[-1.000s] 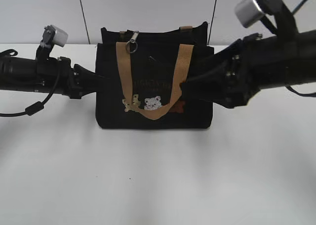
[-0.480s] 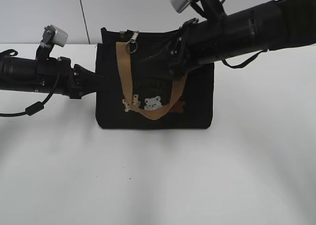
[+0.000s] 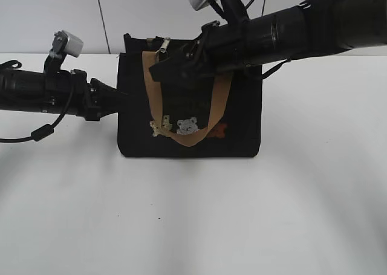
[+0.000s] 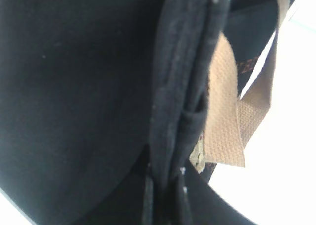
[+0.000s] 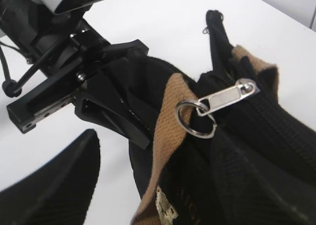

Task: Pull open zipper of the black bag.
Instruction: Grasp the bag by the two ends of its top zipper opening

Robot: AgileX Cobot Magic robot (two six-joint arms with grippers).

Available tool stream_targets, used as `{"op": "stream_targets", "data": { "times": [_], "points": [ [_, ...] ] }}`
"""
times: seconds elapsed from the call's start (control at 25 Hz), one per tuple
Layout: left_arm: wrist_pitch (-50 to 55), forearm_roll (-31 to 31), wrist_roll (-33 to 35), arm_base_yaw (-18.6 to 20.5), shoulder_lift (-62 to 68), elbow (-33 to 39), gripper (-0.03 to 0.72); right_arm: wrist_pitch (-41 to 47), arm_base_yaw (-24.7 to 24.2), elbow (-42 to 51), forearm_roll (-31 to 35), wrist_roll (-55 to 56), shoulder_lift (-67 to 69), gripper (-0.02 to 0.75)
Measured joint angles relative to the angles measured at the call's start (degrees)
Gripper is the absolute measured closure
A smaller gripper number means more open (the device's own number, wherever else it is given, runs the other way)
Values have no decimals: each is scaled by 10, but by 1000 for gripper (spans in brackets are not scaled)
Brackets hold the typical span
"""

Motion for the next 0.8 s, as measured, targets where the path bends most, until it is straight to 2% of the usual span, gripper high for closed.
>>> {"op": "stream_targets", "data": {
  "times": [0.8],
  "points": [
    [-5, 0, -2, 0, 0, 0, 660, 9, 1, -28, 76, -14, 58, 202]
  ]
}}
